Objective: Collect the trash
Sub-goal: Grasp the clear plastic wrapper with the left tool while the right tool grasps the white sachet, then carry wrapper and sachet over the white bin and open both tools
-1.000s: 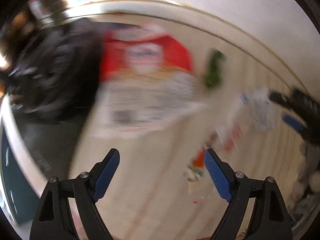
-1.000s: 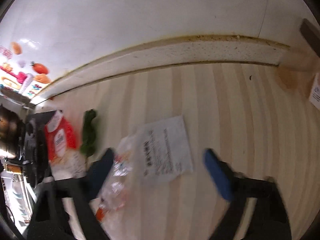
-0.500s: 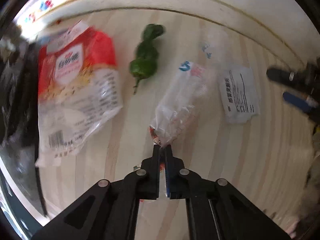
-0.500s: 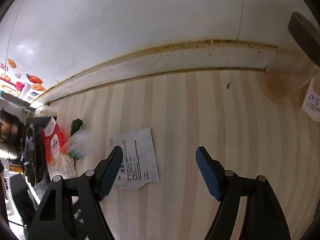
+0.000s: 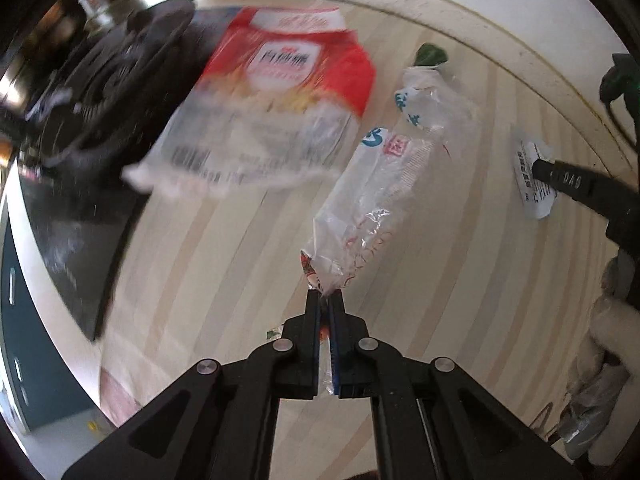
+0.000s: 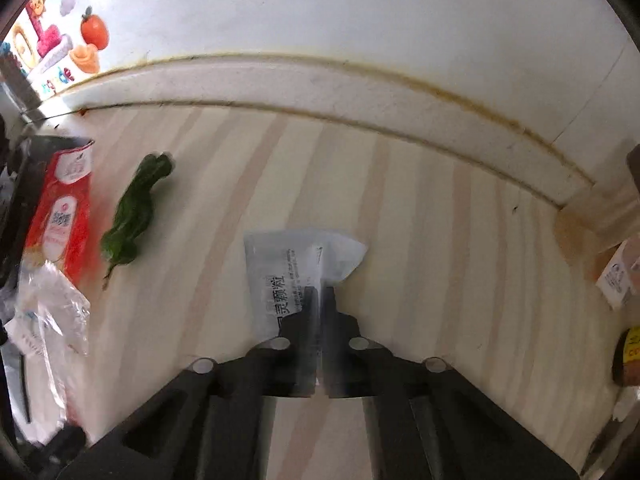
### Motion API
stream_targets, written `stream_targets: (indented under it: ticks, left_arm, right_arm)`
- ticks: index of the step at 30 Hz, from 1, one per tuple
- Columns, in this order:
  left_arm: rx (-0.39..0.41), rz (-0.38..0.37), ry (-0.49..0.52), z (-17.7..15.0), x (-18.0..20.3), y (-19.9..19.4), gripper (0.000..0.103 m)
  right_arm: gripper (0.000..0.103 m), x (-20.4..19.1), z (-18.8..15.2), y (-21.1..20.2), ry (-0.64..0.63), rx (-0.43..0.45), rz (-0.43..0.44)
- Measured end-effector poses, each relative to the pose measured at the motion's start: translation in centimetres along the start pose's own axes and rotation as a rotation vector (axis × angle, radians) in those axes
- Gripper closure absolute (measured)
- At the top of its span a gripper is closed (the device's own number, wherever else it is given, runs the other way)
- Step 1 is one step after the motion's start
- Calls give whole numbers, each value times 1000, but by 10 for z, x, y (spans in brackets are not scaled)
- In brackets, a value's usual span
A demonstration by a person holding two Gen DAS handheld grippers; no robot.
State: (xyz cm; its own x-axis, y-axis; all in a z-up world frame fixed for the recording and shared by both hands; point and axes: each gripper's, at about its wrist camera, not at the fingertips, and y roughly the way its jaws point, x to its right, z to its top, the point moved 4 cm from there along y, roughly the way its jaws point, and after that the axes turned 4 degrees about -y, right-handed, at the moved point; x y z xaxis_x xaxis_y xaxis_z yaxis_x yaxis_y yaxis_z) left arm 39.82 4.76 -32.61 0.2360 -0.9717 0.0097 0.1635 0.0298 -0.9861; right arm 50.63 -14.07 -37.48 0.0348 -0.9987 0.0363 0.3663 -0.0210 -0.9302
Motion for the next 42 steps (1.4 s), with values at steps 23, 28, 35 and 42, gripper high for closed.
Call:
stream_targets:
  ticks: [23, 28, 35, 42]
  left_arm:
    - [193, -41, -492, -152, -302, -108, 101]
    - [125, 35, -714, -239, -433, -68, 101]
    - [-83, 60, -952, -363, -565, 92, 101]
    - [-288, -96, -1124, -468, -621, 317, 101]
  right_arm:
    - [102, -237, -168, -185, -352, -10, 554]
    - [102, -366, -253, -186, -557, -79, 646]
    - [102, -523, -402, -85, -777, -222, 635]
    - [102, -616, -541, 123, -804, -446, 578]
